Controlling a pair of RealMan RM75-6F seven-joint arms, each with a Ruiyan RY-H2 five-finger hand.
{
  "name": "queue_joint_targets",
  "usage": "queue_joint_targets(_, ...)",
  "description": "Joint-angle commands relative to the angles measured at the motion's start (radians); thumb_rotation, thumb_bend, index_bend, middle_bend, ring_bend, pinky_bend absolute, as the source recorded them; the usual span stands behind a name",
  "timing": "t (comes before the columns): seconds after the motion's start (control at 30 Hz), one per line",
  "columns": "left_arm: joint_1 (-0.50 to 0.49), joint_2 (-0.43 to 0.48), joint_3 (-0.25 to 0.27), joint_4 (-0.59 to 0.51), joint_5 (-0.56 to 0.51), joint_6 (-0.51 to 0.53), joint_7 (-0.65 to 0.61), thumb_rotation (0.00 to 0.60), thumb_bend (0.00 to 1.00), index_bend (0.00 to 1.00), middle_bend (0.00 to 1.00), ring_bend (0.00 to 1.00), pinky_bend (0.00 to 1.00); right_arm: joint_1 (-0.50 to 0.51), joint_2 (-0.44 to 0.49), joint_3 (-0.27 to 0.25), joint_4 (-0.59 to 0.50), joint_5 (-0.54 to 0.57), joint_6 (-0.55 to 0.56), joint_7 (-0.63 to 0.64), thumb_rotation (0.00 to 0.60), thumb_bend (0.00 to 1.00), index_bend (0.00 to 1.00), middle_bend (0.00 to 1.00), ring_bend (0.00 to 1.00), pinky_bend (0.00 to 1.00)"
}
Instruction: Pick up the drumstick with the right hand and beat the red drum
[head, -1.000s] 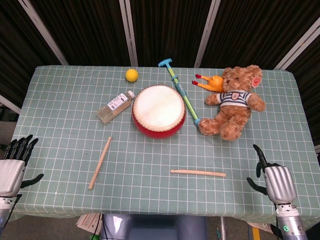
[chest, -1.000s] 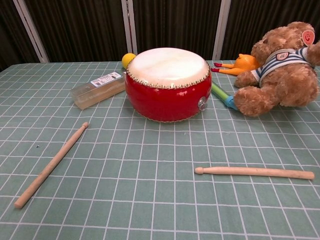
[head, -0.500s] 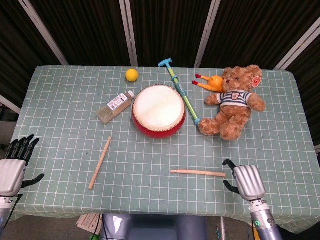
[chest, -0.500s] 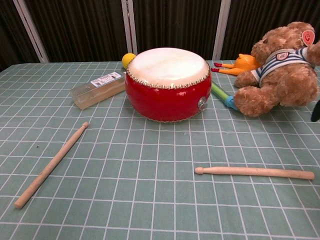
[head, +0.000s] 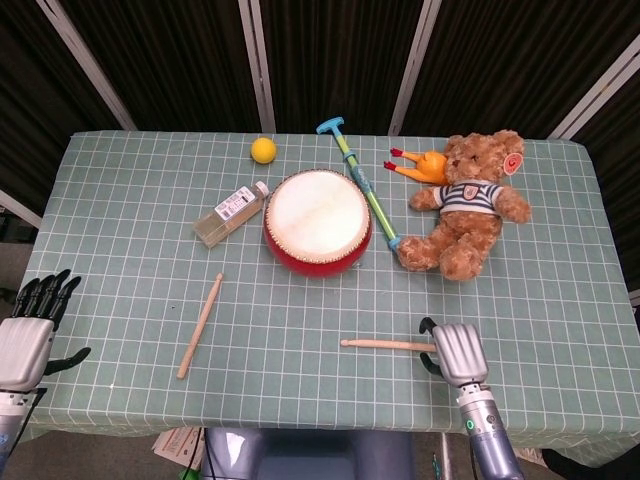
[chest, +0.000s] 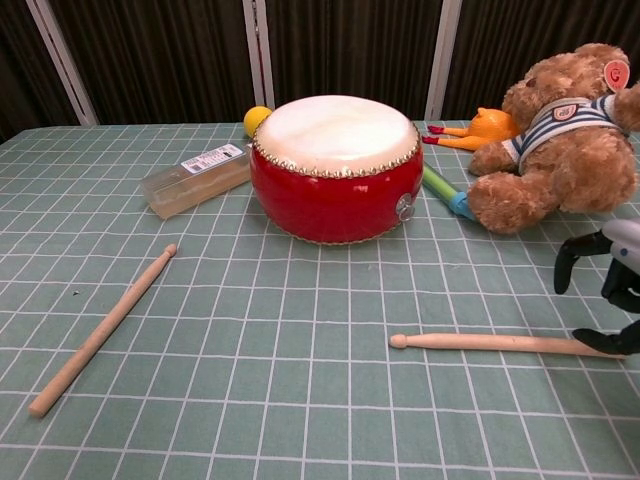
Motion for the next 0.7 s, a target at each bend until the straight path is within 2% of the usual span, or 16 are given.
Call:
queue_joint_targets(0.03, -0.001, 0.0, 0.0, -0.001, -0.002, -0.003, 0.001, 0.6, 0.0, 0.0, 0.0, 0.0, 0.0, 0.008, -0.017, 0.005, 0.016, 0.019, -0.005, -0.009, 0.6, 0.31, 0.44, 1.0, 1.0, 0.93)
queue_joint_targets(0.33, 0.0, 0.0, 0.0, -0.004, -0.004, -0.001, 0.004, 0.6, 0.0, 0.0, 0.0, 0.0, 0.0, 0.027, -0.076, 0.01, 0.077, 0.067, -0.01, -0.021, 0.6, 0.31, 0.5, 1.0, 1.0, 0.93)
queue_joint_targets(0.7, -0.001, 0.001, 0.0, -0.006, -0.007, -0.004, 0.004, 0.6, 0.0, 0.0, 0.0, 0.0, 0.0, 0.03, -0.11, 0.004, 0.157, 0.118, -0.011, -0.007, 0.6, 0.32, 0.5, 1.0, 1.0, 0.93)
